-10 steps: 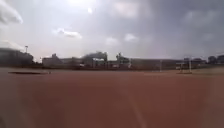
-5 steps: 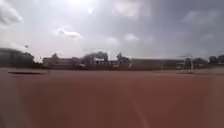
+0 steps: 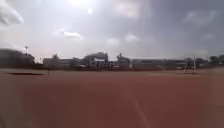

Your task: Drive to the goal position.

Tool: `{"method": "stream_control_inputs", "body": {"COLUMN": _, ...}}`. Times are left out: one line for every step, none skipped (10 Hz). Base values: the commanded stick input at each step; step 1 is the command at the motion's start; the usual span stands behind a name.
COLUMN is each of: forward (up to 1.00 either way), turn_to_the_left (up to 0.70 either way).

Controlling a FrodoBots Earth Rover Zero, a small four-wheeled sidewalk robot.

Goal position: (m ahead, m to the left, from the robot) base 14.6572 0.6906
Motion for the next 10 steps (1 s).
{"method": "stream_control_inputs", "body": {"forward": 0.7, "turn_to_the_left": 0.0}}
{"method": "stream_control_inputs", "body": {"forward": 0.7, "turn_to_the_left": 0.0}}
{"method": "stream_control_inputs", "body": {"forward": 0.7, "turn_to_the_left": 0.0}}
{"method": "stream_control_inputs", "body": {"forward": 0.7, "turn_to_the_left": 0.0}}
{"method": "stream_control_inputs", "body": {"forward": 0.7, "turn_to_the_left": 0.0}}
{"method": "stream_control_inputs", "body": {"forward": 0.7, "turn_to_the_left": 0.0}}
{"method": "stream_control_inputs", "body": {"forward": 0.7, "turn_to_the_left": 0.0}}
{"method": "stream_control_inputs", "body": {"forward": 0.7, "turn_to_the_left": 0.0}}
{"method": "stream_control_inputs", "body": {"forward": 0.7, "turn_to_the_left": 0.0}}
{"method": "stream_control_inputs", "body": {"forward": 0.7, "turn_to_the_left": 0.0}}
